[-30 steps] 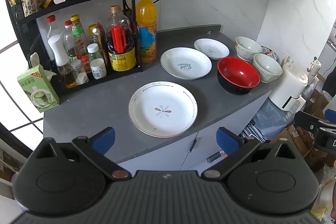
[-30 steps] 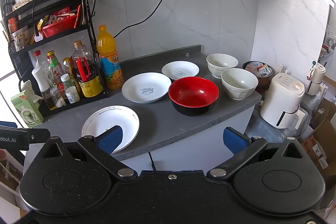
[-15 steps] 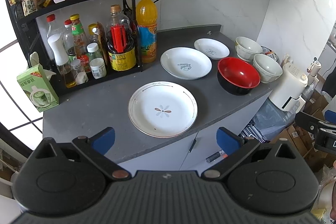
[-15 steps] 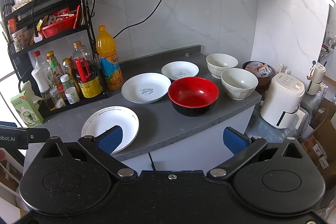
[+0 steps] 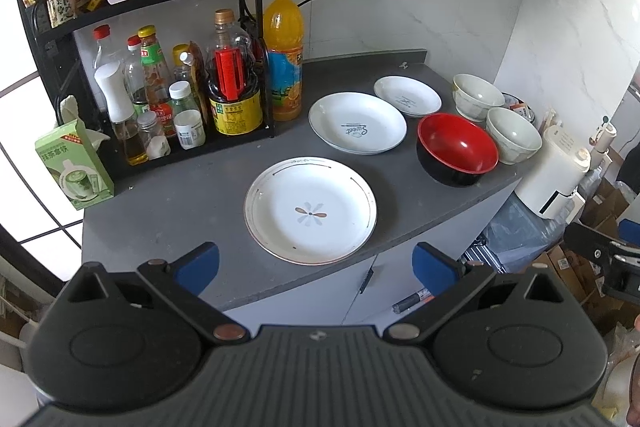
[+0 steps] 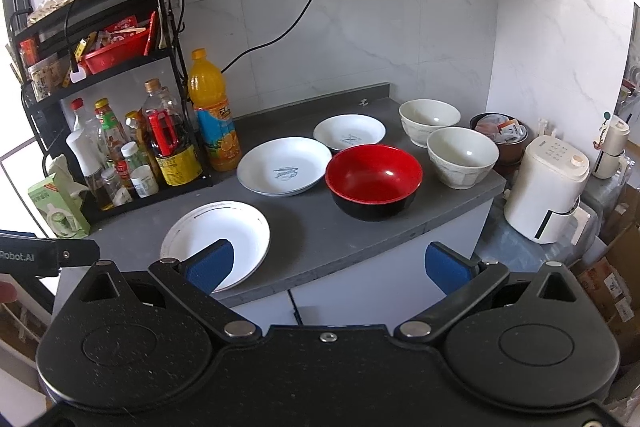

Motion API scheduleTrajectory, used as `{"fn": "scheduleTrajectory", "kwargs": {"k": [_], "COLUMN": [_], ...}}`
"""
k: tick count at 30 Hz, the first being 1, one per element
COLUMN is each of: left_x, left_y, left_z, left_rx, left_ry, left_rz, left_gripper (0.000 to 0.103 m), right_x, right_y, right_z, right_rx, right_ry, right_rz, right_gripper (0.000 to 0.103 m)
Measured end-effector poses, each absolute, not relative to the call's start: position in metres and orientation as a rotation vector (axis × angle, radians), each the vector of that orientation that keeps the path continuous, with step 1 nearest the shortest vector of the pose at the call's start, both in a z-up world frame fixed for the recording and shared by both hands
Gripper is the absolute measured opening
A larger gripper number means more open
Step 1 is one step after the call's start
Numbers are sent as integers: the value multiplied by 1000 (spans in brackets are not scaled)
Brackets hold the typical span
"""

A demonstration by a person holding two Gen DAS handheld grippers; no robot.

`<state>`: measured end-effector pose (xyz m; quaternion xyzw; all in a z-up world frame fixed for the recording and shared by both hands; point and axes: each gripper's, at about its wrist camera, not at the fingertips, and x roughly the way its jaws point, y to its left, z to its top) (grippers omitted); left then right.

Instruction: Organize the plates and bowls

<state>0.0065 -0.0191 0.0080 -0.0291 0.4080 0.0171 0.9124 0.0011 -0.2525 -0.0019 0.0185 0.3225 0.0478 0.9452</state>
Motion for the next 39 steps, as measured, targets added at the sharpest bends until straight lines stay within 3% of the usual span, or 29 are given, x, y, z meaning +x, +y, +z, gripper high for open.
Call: {"fn": "scheduleTrajectory", "kwargs": {"k": [39], "left_x": [40], "left_y": [-177], "left_z": [27], "left_rx": [-76], "left_ry": [795], "left_rz": [136], "left_gripper": [102], "right_x": [30], "right_y": [-448], "right_z": [-17], "right_rx": [135], "right_ry": [617], "right_rz": [95], "right_gripper": [103]}}
